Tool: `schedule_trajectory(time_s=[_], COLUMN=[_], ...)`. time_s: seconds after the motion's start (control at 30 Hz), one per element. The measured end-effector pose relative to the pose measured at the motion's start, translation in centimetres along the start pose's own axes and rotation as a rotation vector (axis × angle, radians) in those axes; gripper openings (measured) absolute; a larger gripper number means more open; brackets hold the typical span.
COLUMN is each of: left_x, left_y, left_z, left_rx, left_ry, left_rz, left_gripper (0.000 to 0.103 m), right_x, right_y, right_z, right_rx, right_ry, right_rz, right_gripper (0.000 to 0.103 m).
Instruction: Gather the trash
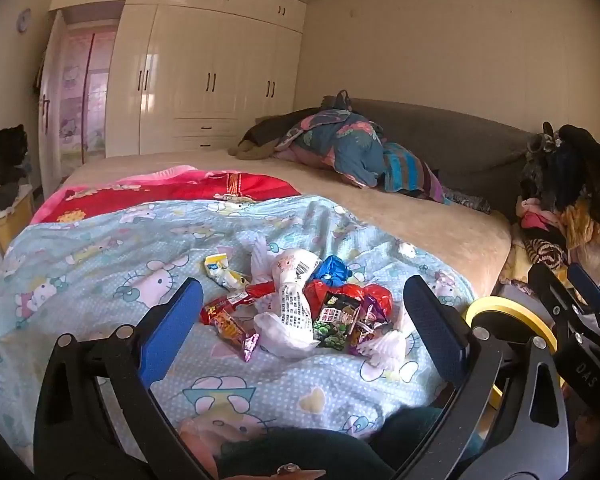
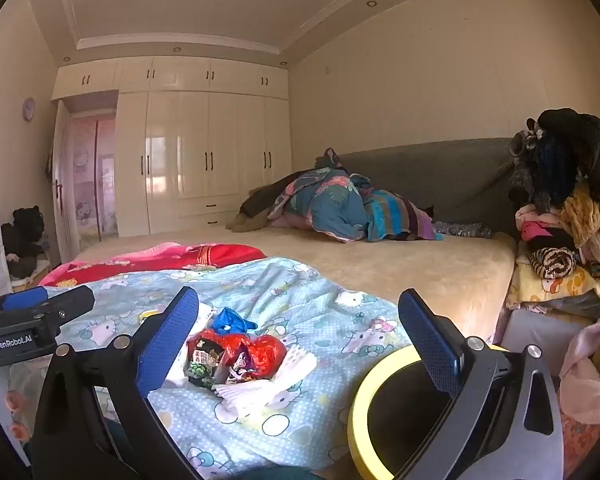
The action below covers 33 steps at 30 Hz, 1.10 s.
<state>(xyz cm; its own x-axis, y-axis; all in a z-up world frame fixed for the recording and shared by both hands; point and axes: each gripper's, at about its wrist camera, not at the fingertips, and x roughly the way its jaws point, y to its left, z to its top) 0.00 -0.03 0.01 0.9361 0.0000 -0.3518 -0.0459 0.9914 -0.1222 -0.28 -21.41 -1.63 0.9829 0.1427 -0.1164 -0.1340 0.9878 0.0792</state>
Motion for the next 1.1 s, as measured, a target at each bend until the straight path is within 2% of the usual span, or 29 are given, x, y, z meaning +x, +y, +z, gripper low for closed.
schedule_trajectory(time_s=[0.27, 0.57, 0.63, 1.1], left_x=[-0.3, 0.4, -0.2, -0.4], left_y=[-0.1, -2.1, -0.5, -0.6], left_z=[0.0, -0.5, 0.1, 0.3], left_rx=[0.008, 0.029, 0.031, 0.033], left_ry=[-0.014, -0.014, -0.018, -0.024], left_rz=[0.010, 0.016, 0.002, 0.003], left_gripper=[0.092, 0.092, 0.092, 0.092], right_x=[0.0, -0.5, -0.5, -0.7], right_y=[0.3, 0.1, 0.1, 0.4], right_z=[0.3, 0.9, 0.9, 1.1], right_rx=[-0.002, -0.006, -0.005, -0.001], right_ry=[-0.009, -0.014, -0.015, -0.019], right_rz=[0.005, 0.006, 0.006, 0.003], right_gripper=[0.098, 0.098, 0.098, 0.098])
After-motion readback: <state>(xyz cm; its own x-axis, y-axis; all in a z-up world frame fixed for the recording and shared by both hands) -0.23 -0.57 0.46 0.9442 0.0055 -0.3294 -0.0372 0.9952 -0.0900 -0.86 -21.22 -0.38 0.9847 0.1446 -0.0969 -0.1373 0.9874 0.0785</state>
